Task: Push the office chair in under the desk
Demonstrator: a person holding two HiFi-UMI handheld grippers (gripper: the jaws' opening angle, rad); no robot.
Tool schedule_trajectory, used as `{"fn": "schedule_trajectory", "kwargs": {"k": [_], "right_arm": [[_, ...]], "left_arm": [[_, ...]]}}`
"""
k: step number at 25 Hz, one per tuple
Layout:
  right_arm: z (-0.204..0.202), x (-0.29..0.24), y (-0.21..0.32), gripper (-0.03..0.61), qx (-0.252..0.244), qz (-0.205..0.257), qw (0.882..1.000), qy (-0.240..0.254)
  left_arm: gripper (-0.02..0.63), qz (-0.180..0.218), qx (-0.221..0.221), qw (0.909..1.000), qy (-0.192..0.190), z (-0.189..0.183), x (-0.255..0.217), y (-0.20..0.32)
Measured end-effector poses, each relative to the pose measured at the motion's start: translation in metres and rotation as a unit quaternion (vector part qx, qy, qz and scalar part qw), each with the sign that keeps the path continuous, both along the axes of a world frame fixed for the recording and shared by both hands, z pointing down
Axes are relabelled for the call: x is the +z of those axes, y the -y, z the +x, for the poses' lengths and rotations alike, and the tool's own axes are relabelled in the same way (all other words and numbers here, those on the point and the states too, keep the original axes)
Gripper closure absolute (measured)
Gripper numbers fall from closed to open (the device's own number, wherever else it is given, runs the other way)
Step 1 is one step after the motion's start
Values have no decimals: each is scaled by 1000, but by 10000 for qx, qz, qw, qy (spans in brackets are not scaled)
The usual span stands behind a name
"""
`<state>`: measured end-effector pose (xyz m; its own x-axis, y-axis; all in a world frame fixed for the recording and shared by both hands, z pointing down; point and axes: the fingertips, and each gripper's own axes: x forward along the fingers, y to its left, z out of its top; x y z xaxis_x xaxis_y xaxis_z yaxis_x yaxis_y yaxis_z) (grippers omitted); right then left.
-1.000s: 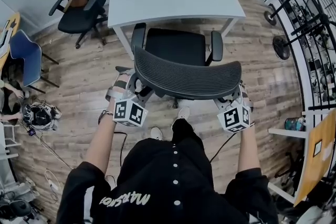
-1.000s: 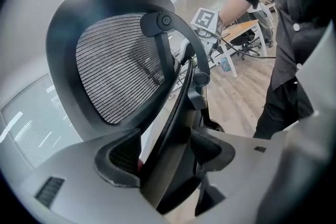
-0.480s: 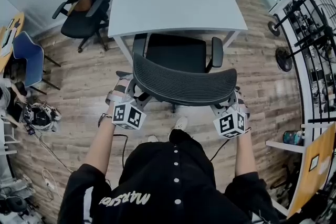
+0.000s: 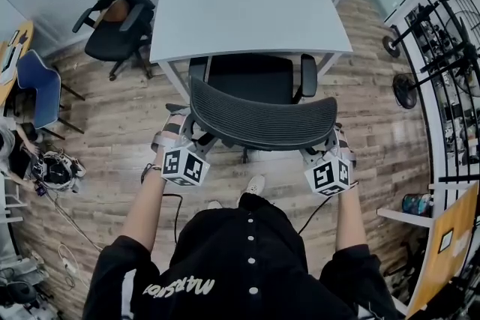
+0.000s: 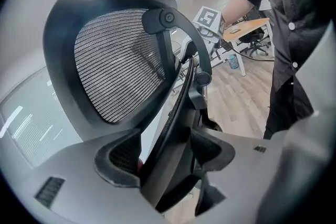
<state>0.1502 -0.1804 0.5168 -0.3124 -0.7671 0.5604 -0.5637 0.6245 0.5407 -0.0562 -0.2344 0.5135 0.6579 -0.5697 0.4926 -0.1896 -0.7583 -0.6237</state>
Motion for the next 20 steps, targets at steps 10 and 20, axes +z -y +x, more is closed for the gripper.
{"fn": "schedule_trajectory", "kwargs": {"k": [10,20], "right_arm": [[19,0,26,288,-201,30,9998,-9],[42,-1,47,288,-495,82,9987,-21]], "left_arm": [[307,5,-169,9999,17,17,0,18],[307,20,-443,9990,29,37,0,29]]}}
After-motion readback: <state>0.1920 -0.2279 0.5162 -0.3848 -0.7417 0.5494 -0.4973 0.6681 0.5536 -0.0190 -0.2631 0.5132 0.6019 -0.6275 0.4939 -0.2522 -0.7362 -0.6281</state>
